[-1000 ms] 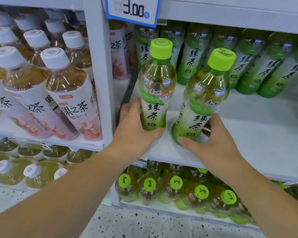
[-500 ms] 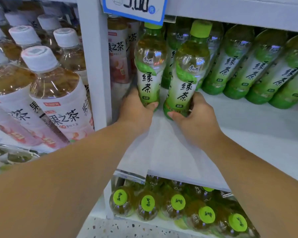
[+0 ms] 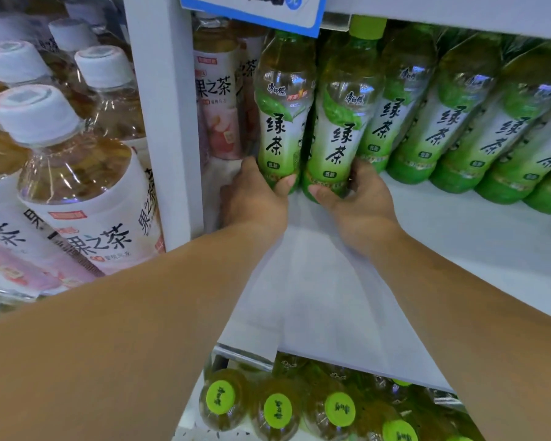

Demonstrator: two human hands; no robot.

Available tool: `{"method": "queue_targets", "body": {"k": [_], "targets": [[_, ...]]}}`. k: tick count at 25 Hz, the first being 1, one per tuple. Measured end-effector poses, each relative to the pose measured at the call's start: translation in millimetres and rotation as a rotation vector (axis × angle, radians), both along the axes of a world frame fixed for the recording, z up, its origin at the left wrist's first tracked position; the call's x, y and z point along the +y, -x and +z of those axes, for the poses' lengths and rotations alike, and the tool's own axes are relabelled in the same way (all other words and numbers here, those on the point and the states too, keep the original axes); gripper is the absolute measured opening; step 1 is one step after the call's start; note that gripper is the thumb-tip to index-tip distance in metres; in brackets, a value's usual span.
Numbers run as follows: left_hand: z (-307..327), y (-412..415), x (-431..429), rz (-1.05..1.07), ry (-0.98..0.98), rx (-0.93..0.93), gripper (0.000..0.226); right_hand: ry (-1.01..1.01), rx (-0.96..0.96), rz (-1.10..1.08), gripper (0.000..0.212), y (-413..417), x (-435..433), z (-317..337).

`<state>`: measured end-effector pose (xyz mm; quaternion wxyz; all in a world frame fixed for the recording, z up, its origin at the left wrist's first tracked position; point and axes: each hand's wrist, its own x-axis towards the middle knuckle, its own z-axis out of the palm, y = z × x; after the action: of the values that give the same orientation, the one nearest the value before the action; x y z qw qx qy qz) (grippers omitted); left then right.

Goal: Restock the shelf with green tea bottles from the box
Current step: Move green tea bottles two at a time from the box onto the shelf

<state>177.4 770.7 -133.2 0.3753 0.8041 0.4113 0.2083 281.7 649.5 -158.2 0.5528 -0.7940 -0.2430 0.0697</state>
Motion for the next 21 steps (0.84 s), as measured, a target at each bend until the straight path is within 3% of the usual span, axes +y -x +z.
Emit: {"method": "queue_targets", "body": {"k": [8, 21], "targets": [[-6, 2, -6, -0.017, -0.153, -0.004, 0.061, 0.025, -0.028, -0.047, 0.056, 5, -1, -4], [-5, 2, -6, -0.015, -0.125, -0.003, 0.065, 0.102, -0.026, -0.051, 0.047, 11, -3, 6]]}}
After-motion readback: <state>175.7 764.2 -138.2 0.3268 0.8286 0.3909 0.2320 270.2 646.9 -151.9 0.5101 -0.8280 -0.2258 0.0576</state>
